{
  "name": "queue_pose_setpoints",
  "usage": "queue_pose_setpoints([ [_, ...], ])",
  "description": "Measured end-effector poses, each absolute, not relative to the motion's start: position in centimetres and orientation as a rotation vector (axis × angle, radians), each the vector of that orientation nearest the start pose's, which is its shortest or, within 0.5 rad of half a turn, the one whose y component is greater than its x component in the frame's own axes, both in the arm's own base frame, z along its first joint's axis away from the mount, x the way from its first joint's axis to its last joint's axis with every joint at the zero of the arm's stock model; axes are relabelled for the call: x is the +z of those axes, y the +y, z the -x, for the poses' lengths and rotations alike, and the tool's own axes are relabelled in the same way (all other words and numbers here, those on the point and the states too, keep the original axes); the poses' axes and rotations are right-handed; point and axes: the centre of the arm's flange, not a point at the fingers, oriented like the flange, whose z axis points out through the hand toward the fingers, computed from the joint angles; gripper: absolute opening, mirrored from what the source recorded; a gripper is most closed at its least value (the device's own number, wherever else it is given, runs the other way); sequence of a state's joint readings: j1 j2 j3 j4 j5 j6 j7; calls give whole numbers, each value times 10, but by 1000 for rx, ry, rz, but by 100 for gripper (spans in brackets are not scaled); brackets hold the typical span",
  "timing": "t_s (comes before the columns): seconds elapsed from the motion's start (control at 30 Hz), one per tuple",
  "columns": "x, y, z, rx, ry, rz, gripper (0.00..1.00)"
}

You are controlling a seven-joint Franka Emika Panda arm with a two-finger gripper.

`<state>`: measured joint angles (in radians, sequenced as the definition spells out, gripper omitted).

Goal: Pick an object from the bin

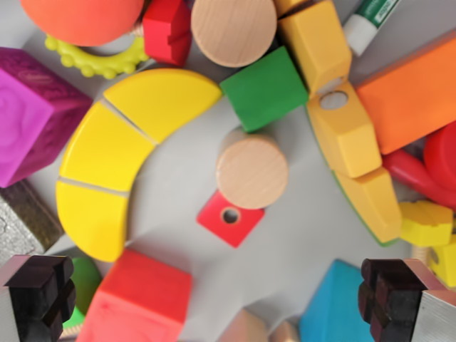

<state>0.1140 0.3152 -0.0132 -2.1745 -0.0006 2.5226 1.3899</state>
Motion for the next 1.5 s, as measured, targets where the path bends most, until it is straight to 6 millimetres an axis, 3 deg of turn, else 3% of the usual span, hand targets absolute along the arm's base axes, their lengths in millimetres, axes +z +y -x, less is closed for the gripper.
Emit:
queue_pose_setpoints([
  [1.0, 136, 108, -551, 6, 2082, 2360, 100],
  [1.5, 133, 110, -560, -32, 2061, 2334, 100],
])
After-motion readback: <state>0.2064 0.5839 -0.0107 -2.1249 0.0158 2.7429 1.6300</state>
